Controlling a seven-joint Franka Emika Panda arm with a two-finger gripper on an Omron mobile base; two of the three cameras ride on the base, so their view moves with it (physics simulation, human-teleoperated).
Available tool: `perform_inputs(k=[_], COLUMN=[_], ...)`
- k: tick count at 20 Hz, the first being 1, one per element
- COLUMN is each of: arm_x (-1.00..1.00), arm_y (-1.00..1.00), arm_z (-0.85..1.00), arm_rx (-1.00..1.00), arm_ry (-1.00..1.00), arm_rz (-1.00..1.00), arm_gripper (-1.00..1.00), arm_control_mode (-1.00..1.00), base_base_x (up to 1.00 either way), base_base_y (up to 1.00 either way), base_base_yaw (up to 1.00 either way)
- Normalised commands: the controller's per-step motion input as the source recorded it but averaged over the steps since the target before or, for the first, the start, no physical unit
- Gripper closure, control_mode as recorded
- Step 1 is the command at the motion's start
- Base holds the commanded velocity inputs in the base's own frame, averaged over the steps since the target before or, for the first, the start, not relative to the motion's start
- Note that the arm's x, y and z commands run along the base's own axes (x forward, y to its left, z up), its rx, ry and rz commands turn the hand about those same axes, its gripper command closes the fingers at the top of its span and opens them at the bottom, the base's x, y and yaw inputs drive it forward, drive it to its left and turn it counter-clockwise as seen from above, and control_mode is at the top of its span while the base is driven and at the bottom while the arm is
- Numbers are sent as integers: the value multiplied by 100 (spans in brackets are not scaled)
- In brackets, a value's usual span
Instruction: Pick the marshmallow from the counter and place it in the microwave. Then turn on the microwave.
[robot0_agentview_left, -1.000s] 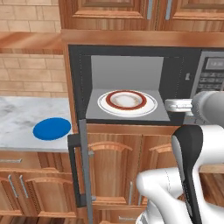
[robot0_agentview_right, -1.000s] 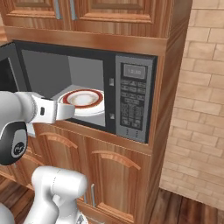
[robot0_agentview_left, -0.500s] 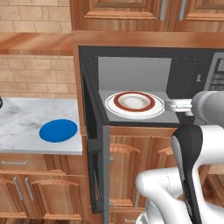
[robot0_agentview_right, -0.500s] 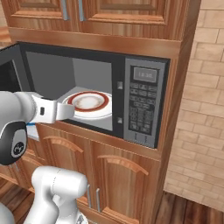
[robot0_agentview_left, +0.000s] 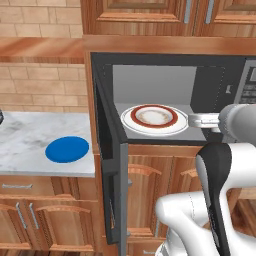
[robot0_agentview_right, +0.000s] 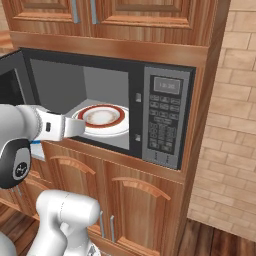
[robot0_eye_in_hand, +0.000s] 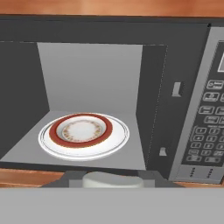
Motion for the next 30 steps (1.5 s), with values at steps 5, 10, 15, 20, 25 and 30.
perform_inputs(k=[5, 10, 15, 20, 25, 30], arm_x=[0, 0, -1, 0, 0, 1], arm_y=[0, 0, 1, 1, 4, 6], arm_z=[0, -1, -3, -4, -4, -5], arm_rx=[0, 0, 0, 0, 0, -1], arm_ry=[0, 0, 1, 3, 6, 10], arm_rz=[0, 0, 0, 2, 8, 10], arm_gripper=[100, 100, 100, 100, 100, 100], arm_control_mode=[100, -100, -100, -100, -100, -100], base_base_x=[0, 0, 0, 0, 0, 0], base_base_y=[1, 0, 0, 0, 0, 0], base_base_yaw=[0, 0, 0, 0, 0, 0])
